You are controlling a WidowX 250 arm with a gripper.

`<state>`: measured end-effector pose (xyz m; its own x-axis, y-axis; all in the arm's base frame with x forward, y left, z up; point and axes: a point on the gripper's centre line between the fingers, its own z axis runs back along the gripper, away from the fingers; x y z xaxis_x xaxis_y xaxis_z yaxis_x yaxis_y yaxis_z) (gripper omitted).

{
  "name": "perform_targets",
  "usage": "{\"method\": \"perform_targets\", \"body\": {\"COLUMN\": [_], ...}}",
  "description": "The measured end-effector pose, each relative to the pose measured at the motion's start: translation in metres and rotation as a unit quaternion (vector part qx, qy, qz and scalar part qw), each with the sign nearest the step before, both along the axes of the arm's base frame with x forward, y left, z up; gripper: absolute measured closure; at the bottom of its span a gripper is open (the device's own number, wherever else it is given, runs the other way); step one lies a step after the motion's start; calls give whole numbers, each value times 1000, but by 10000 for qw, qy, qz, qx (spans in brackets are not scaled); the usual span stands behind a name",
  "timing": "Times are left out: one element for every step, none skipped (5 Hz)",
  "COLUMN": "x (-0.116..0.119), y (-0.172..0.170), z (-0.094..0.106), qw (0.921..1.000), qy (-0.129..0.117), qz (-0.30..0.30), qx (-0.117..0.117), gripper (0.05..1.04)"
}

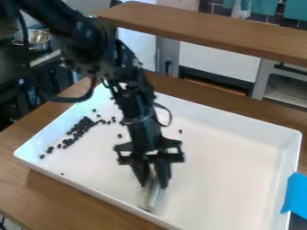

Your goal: Sweep into pile

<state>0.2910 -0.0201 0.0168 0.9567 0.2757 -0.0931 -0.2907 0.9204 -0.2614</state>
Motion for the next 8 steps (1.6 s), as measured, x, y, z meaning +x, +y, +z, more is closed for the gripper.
{"method": "perform_targets", "body": {"x": [-4,-6,-8,-11,-13,-15,-16,-14], "y": [24,46,66,81,94,112,133,139], "z": [1,1,0,1,0,1,4,3], "qw": [10000,9997,9989,9956,9906,9825,9776,9743], "qy": [16,-22,-143,-383,-362,-221,-77,-73], "qz": [-53,-170,-277,-433,-723,-874,-927,-903], "qx": [74,168,345,738,1107,1631,1889,2062], "gripper": [709,709,709,709,709,709,709,709]}}
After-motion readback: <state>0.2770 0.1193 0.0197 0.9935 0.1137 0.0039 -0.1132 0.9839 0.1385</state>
